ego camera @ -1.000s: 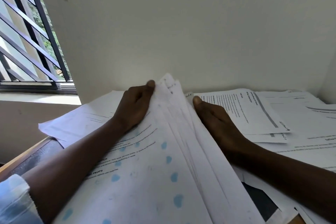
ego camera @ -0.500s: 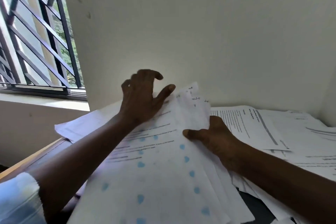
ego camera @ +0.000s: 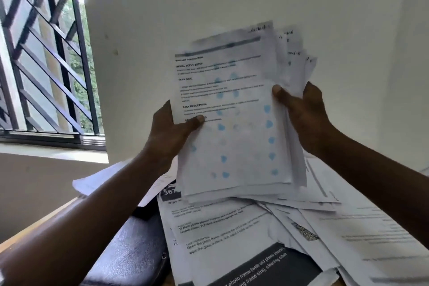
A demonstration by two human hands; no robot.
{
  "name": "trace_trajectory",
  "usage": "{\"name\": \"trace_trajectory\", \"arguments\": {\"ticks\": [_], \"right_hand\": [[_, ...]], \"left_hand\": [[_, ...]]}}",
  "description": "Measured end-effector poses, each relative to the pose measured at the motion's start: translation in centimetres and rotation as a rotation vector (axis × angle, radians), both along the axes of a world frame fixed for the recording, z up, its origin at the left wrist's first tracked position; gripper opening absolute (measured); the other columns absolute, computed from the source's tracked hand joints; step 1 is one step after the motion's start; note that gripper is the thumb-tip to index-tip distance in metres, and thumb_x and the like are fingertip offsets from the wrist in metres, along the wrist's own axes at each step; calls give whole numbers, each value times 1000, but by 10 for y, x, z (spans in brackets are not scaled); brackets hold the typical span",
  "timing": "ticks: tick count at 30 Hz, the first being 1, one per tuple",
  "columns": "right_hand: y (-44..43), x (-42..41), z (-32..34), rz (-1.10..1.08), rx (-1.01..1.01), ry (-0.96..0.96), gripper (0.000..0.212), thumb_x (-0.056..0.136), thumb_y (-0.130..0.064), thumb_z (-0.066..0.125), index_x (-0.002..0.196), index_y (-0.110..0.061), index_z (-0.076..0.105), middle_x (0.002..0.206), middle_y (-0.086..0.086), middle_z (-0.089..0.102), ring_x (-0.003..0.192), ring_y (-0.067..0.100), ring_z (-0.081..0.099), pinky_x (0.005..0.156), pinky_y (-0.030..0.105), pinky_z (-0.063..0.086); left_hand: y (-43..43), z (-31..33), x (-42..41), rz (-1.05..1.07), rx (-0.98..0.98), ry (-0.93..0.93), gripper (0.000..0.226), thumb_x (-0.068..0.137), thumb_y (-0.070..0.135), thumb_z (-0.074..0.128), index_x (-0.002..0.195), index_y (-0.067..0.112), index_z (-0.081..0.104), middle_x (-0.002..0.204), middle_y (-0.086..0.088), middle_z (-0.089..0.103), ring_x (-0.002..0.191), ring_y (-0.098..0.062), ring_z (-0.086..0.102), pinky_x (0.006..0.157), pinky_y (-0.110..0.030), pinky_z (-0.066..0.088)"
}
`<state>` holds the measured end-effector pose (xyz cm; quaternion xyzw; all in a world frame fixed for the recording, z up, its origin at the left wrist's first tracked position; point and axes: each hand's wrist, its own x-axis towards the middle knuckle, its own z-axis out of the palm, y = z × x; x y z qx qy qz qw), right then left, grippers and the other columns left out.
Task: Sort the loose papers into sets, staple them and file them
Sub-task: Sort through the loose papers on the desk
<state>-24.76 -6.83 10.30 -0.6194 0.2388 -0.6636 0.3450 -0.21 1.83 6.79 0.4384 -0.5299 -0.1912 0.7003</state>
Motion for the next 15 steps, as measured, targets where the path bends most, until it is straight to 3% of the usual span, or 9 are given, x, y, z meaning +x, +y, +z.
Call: {"name": "trace_trajectory", "arguments": {"ticks": [3, 7, 11, 15], "right_hand": [[8, -8, -30, -223, 42, -4, 55, 95, -43, 70, 138, -27, 38, 110, -6, 68, 94, 9, 70, 81, 29, 57], [12, -18, -107, -287, 237, 147, 61, 93, -46, 70, 142, -31, 37, 104, -7, 63, 88, 9, 64, 74, 33, 53], [7, -13, -139, -241, 311, 241, 47, 93, -34, 74, 133, -27, 53, 117, -6, 67, 104, 15, 66, 97, 46, 55], [-1, -14, -118, -308, 167, 187, 32, 92, -27, 75, 118, -28, 59, 107, -12, 69, 97, 7, 68, 93, 42, 57]], "left_hand": [[-9, -20, -22, 123, -67, 13, 27, 93, 16, 77, 119, 11, 71, 109, 0, 79, 99, -19, 77, 89, -45, 63], [-19, -69, -36, 264, 44, -98, 40, 84, 50, 78, 115, 26, 69, 109, 12, 77, 103, -10, 73, 96, -48, 59], [-29, -70, -35, 176, -25, -178, 32, 90, 22, 82, 120, 17, 69, 113, 6, 78, 105, -12, 74, 95, -45, 60], [-35, -51, -36, 182, -128, -131, 34, 92, 27, 80, 121, 15, 68, 114, 5, 77, 104, -13, 74, 88, -38, 61]]}}
